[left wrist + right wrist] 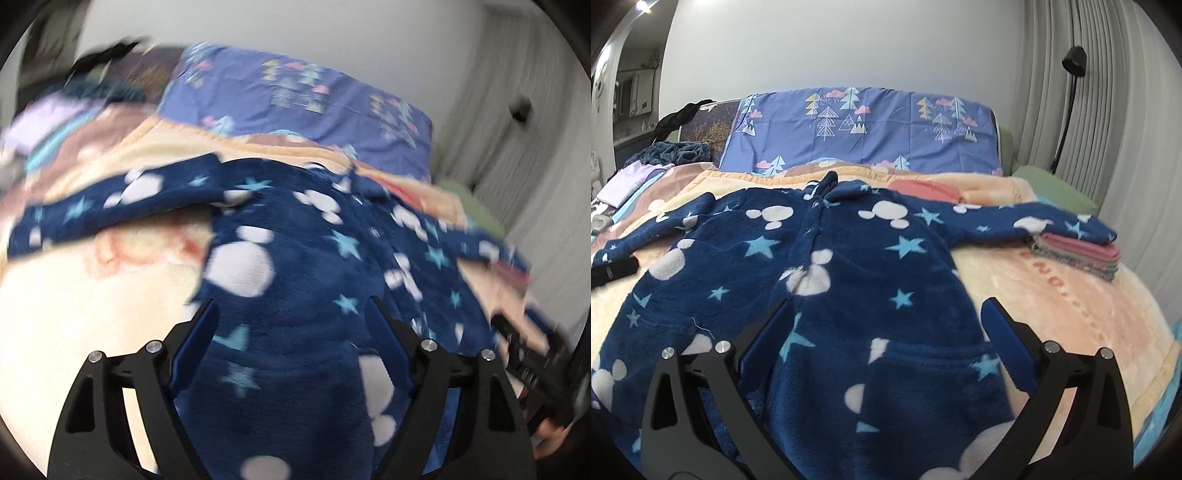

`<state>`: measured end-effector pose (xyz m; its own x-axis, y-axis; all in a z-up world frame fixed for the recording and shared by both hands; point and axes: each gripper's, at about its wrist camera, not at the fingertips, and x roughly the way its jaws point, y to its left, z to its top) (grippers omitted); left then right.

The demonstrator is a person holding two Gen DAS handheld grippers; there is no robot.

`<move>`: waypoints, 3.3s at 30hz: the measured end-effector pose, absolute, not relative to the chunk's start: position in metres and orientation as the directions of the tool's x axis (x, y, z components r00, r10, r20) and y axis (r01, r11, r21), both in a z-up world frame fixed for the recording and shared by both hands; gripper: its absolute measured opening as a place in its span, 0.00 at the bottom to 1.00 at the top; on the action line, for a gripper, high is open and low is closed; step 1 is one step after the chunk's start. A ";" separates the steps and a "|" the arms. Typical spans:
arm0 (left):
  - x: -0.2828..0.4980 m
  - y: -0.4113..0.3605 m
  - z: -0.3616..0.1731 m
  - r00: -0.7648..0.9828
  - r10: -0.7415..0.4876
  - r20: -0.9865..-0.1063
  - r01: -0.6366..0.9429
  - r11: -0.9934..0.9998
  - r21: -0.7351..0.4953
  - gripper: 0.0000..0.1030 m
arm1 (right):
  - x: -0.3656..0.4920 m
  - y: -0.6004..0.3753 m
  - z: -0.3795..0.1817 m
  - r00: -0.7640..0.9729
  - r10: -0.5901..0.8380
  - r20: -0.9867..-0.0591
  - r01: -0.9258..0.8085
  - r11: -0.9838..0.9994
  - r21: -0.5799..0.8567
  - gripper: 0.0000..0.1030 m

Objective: Fold small clothes

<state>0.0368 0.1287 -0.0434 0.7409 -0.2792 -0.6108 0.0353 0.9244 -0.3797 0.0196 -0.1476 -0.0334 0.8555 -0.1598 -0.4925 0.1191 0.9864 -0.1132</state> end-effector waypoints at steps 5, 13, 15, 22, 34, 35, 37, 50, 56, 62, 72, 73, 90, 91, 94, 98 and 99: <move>0.050 0.237 -0.069 0.756 -0.281 -0.592 -0.248 0.713 -0.656 0.80 | 0.022 -0.157 -0.033 0.857 -0.156 -0.491 0.105 0.986 -0.129 0.84; 0.073 0.363 -0.121 0.753 -0.157 -0.640 -0.539 0.411 -0.735 0.80 | 0.027 -0.165 -0.037 0.842 -0.150 -0.519 0.115 0.988 -0.098 0.81; 0.080 0.384 -0.137 0.758 -0.160 -0.632 -0.566 0.319 -0.760 0.80 | 0.029 -0.166 -0.037 0.840 -0.154 -0.521 0.124 0.988 -0.093 0.82; 0.103 0.407 -0.127 0.779 -0.039 -0.626 -0.581 0.330 -0.744 0.09 | 0.038 -0.175 -0.043 0.825 -0.174 -0.538 0.152 0.985 -0.086 0.84; 0.182 0.144 0.075 0.881 -0.317 -0.352 0.084 0.836 -0.542 0.09 | 0.058 -0.202 -0.049 0.819 -0.179 -0.544 0.195 0.980 -0.029 0.84; 0.185 0.110 0.079 0.862 -0.362 -0.355 0.148 0.849 -0.507 0.09 | 0.058 -0.205 -0.050 0.816 -0.184 -0.548 0.202 0.979 -0.028 0.84; 0.190 0.035 0.073 0.802 -0.454 -0.390 0.275 0.858 -0.433 0.14 | 0.058 -0.215 -0.054 0.804 -0.199 -0.560 0.227 0.974 -0.019 0.84; 0.167 -0.054 -0.023 0.665 -0.329 -0.670 0.361 0.927 -0.097 0.71 | 0.077 -0.254 -0.056 0.784 -0.015 -0.620 0.138 0.979 0.150 0.79; 0.155 0.020 -0.041 0.730 0.007 -0.684 0.180 0.963 0.202 0.79 | 0.157 -0.229 -0.040 0.757 0.221 -0.615 -0.070 0.963 0.261 0.76; 0.185 0.082 -0.060 0.669 0.232 -0.706 -0.043 0.960 0.275 0.79 | 0.262 -0.192 -0.063 0.653 0.228 -0.722 -0.059 0.966 0.251 0.76; 0.198 0.108 -0.073 0.670 0.375 -0.641 -0.161 0.916 0.367 0.83 | 0.258 -0.203 -0.010 0.780 0.199 -0.593 -0.018 0.955 0.297 0.13; 0.200 0.111 -0.075 0.664 0.393 -0.636 -0.175 0.909 0.379 0.83 | 0.260 -0.206 -0.011 0.777 0.186 -0.601 -0.015 0.961 0.278 0.16; 0.192 0.053 -0.018 0.774 -0.091 -0.626 0.111 0.994 -0.006 0.45 | 0.253 -0.187 -0.076 0.621 0.294 -0.727 -0.105 0.950 0.294 0.35; 0.204 0.040 -0.033 0.741 -0.105 -0.663 0.130 0.991 -0.011 0.45 | 0.259 -0.184 -0.092 0.597 0.261 -0.759 -0.089 0.961 0.261 0.34; 0.224 0.014 -0.087 0.669 -0.031 -0.742 0.144 0.986 0.089 0.46 | 0.254 -0.183 -0.104 0.636 0.259 -0.727 -0.099 0.962 0.256 0.34; 0.221 0.001 -0.096 0.694 0.034 -0.719 0.140 0.973 0.182 0.46 | 0.251 -0.180 -0.103 0.642 0.249 -0.725 -0.102 0.965 0.241 0.35; 0.221 0.003 -0.098 0.692 0.028 -0.721 0.140 0.975 0.172 0.46 | 0.251 -0.181 -0.103 0.642 0.254 -0.724 -0.102 0.964 0.247 0.35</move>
